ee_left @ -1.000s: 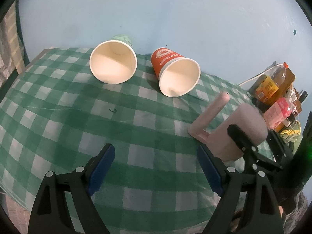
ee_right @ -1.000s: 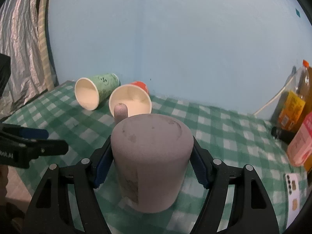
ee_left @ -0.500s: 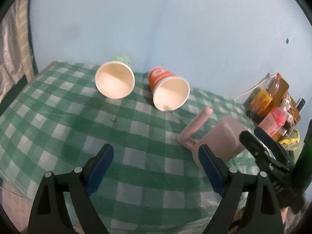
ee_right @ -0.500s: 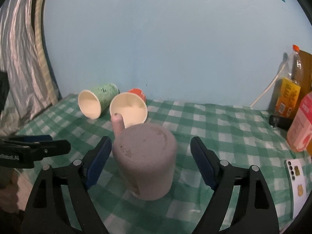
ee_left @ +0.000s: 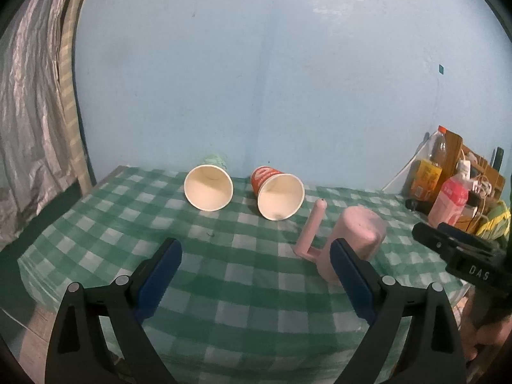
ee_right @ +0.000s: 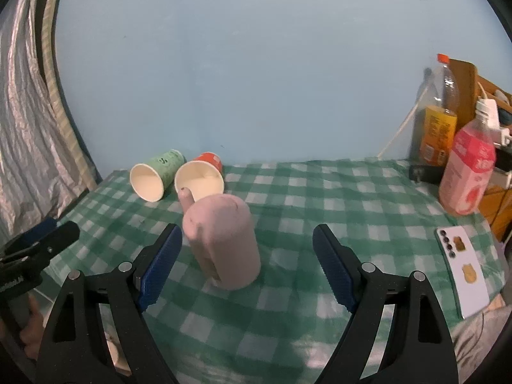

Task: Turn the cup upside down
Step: 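Open the right gripper and pull it back from the mug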

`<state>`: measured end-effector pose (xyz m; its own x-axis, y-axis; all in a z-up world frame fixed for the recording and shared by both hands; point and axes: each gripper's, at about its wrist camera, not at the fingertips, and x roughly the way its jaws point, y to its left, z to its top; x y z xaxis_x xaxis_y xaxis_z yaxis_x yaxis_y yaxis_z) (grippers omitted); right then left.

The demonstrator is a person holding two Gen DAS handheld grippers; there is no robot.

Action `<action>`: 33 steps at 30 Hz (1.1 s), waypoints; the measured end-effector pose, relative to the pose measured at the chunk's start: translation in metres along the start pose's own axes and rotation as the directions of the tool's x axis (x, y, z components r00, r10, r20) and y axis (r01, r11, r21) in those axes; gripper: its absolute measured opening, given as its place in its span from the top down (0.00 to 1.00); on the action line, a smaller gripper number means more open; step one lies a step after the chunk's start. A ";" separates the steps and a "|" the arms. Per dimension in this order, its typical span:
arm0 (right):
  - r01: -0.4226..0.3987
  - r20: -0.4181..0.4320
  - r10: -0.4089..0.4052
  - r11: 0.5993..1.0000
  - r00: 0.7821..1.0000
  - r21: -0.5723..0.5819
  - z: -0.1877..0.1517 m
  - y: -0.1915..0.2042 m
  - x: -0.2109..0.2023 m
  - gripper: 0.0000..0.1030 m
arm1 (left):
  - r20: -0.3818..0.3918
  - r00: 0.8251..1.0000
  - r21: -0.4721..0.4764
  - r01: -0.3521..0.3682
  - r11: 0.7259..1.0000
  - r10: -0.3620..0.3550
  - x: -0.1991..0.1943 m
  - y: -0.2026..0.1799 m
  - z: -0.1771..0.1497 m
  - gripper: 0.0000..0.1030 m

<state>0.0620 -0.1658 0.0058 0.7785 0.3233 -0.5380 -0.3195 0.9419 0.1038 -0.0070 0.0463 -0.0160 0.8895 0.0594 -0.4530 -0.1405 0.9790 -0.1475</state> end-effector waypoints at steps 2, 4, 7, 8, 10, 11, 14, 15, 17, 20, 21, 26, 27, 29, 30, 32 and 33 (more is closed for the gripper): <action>0.024 0.000 -0.024 1.000 1.000 -0.005 -0.004 0.000 -0.004 0.19 | 0.015 1.000 0.011 -0.002 1.000 0.002 -0.004 -0.001 -0.003 0.08; 0.034 0.002 -0.034 0.999 0.999 -0.007 -0.007 -0.001 -0.007 0.19 | 0.025 1.000 0.021 -0.003 1.000 0.002 -0.008 -0.003 -0.005 0.08; 0.031 -0.006 -0.031 1.000 1.000 0.002 -0.013 -0.002 -0.010 0.19 | 0.032 0.999 0.028 0.007 1.000 -0.008 -0.011 -0.006 -0.007 0.08; 0.028 -0.008 -0.028 1.000 1.000 0.003 -0.014 -0.002 -0.010 0.19 | 0.034 0.999 0.031 0.009 0.999 -0.010 -0.012 -0.006 -0.008 0.07; 0.026 -0.016 -0.026 1.000 1.000 -0.003 -0.017 -0.001 -0.011 0.19 | 0.042 0.999 0.030 0.009 1.000 -0.011 -0.014 -0.006 -0.011 0.00; 0.027 -0.017 -0.027 1.000 0.999 -0.006 -0.018 0.000 -0.011 0.19 | 0.046 0.999 0.026 0.021 0.999 -0.022 -0.015 -0.005 -0.011 0.00; 0.023 -0.026 -0.023 1.000 0.999 -0.007 -0.019 0.001 -0.010 0.19 | 0.048 0.999 0.018 0.026 1.000 -0.027 -0.017 -0.004 -0.011 0.00; 0.021 -0.029 -0.021 1.000 0.999 -0.006 -0.020 0.000 -0.010 0.19 | 0.054 0.998 0.021 0.025 0.999 -0.026 -0.019 -0.005 -0.011 0.00; 0.023 -0.029 -0.023 1.000 0.999 -0.005 -0.020 0.001 -0.010 0.19 | 0.071 0.997 0.032 0.019 0.999 -0.021 -0.024 -0.007 -0.010 0.00; 0.021 -0.030 -0.021 1.000 0.999 -0.003 -0.020 0.001 -0.010 0.19 | 0.085 0.996 0.041 0.014 0.999 -0.018 -0.028 -0.009 -0.010 0.00; 0.021 -0.030 -0.021 1.000 0.999 -0.002 -0.020 0.000 -0.010 0.19 | 0.088 0.996 0.041 0.013 0.999 -0.017 -0.029 -0.010 -0.010 0.00; 0.025 -0.024 -0.025 1.000 0.999 -0.001 -0.021 0.001 -0.014 0.19 | 0.090 0.996 0.049 0.010 0.999 -0.014 -0.030 -0.012 -0.010 0.00; 0.022 -0.022 -0.022 1.000 1.000 0.000 -0.020 0.000 -0.015 0.19 | 0.091 0.996 0.050 0.006 0.999 -0.010 -0.030 -0.012 -0.010 0.00; 0.018 -0.024 -0.018 1.000 1.000 0.003 -0.021 0.000 -0.015 0.19 | 0.093 0.996 0.050 0.007 0.999 -0.012 -0.030 -0.013 -0.010 0.00; 0.017 -0.023 -0.017 1.000 1.000 0.003 -0.021 0.000 -0.015 0.19 | 0.094 0.995 0.049 0.007 0.999 -0.011 -0.030 -0.013 -0.010 0.00; 0.017 -0.026 -0.017 1.000 1.000 0.004 -0.021 0.000 -0.015 0.19 | 0.090 0.996 0.047 0.007 0.999 -0.011 -0.031 -0.013 -0.009 0.00; 0.015 -0.027 -0.015 1.000 1.000 0.005 -0.022 0.000 -0.015 0.19 | 0.084 0.996 0.045 0.007 0.999 -0.011 -0.031 -0.013 -0.009 0.00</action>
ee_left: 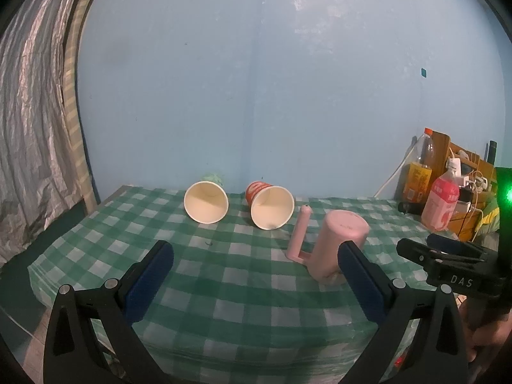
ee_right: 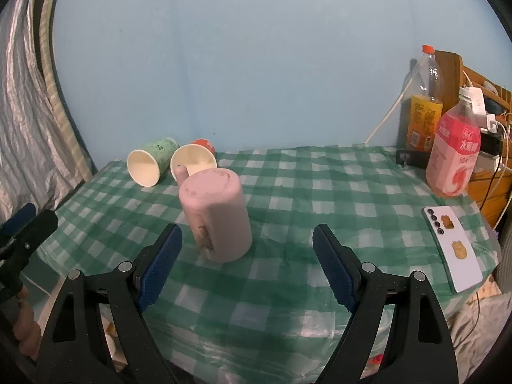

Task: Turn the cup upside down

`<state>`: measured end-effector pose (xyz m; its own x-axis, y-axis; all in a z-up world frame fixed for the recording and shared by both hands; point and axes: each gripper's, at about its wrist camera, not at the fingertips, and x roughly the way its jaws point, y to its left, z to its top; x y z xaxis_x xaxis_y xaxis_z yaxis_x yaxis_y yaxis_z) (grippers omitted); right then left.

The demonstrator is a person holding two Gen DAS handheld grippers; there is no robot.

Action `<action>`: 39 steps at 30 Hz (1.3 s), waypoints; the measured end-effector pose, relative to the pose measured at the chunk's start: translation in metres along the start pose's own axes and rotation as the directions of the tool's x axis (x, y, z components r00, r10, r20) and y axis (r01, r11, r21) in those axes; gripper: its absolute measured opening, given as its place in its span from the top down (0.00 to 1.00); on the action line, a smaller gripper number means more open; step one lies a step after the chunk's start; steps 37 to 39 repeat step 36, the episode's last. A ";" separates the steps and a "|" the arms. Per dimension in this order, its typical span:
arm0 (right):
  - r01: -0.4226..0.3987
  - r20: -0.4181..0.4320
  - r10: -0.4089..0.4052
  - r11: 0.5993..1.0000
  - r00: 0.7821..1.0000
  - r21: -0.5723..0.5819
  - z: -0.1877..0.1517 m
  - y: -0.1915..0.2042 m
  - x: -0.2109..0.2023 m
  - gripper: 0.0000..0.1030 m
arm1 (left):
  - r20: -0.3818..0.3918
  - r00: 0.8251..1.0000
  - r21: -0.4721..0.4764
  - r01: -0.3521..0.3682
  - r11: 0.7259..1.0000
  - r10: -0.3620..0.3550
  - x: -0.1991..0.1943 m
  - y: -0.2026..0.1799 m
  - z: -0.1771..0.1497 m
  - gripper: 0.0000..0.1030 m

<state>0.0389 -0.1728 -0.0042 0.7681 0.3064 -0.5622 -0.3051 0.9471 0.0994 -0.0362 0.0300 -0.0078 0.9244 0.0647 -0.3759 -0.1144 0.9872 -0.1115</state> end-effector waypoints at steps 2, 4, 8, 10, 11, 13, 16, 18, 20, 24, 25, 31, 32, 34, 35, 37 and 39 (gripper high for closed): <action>-0.004 -0.005 0.004 1.000 1.000 -0.001 0.000 0.001 0.001 0.19 | -0.017 1.000 -0.005 -0.004 1.000 0.004 0.000 0.000 0.001 0.00; -0.016 -0.010 0.016 1.000 1.000 0.004 -0.001 0.000 0.002 0.19 | -0.026 0.999 -0.007 -0.019 1.000 0.019 0.000 0.000 0.002 0.00; -0.015 -0.010 0.015 1.000 1.000 -0.001 -0.001 0.001 0.002 0.19 | -0.021 0.999 0.005 -0.040 0.999 0.040 -0.001 -0.001 0.001 0.00; -0.019 -0.009 0.019 1.000 1.000 0.000 -0.001 0.002 0.002 0.19 | -0.017 0.999 0.012 -0.048 0.999 0.049 -0.002 -0.003 0.001 0.00; -0.022 -0.010 0.022 1.000 1.000 -0.001 -0.001 0.002 0.002 0.19 | -0.016 0.999 0.018 -0.049 0.999 0.049 -0.002 -0.004 0.001 0.00; -0.023 -0.013 0.023 1.000 1.000 -0.002 -0.001 0.001 0.002 0.19 | -0.017 0.999 0.028 -0.047 0.999 0.047 -0.001 -0.005 0.001 0.00; -0.030 -0.020 0.030 1.000 0.999 0.002 -0.001 0.002 0.003 0.19 | -0.021 0.999 0.036 -0.047 0.998 0.048 -0.001 -0.007 0.001 0.00; -0.030 -0.018 0.030 1.000 0.999 0.002 -0.001 0.002 0.002 0.19 | -0.025 0.999 0.038 -0.042 0.998 0.043 0.000 -0.007 0.001 0.00; -0.030 -0.015 0.030 1.000 0.999 0.000 -0.001 0.002 0.001 0.19 | -0.029 0.999 0.037 -0.039 0.999 0.040 0.001 -0.006 0.001 0.00; -0.030 -0.017 0.030 1.000 0.999 -0.003 -0.001 0.002 0.002 0.19 | -0.042 0.998 0.036 -0.036 0.999 0.038 0.004 -0.006 0.000 0.00; -0.030 -0.021 0.030 1.000 0.999 -0.004 -0.001 0.003 0.002 0.19 | -0.043 0.998 0.038 -0.037 0.999 0.038 0.004 -0.006 0.000 0.00; -0.034 -0.024 0.034 0.999 0.999 -0.002 -0.001 0.003 0.002 0.19 | -0.044 0.999 0.039 -0.026 0.999 0.027 0.005 -0.007 -0.001 0.00; -0.036 -0.024 0.036 0.999 0.999 -0.003 -0.001 0.003 0.002 0.19 | -0.044 0.999 0.039 -0.023 0.999 0.025 0.005 -0.007 -0.002 0.00; -0.036 -0.025 0.036 0.999 0.999 -0.005 -0.001 0.004 0.003 0.19 | -0.047 0.999 0.043 -0.019 0.999 0.021 0.006 -0.007 -0.002 0.00; -0.037 -0.025 0.037 0.999 0.999 -0.006 -0.002 0.004 0.003 0.19 | -0.048 0.999 0.045 -0.021 0.999 0.023 0.006 -0.007 -0.002 0.00; -0.039 -0.026 0.039 0.999 0.999 -0.007 -0.002 0.004 0.003 0.19 | -0.049 0.998 0.044 -0.022 0.999 0.025 0.007 -0.007 -0.002 0.00; -0.039 -0.026 0.039 0.999 0.999 -0.007 -0.002 0.004 0.003 0.19 | -0.049 0.998 0.044 -0.022 0.999 0.025 0.007 -0.007 -0.002 0.00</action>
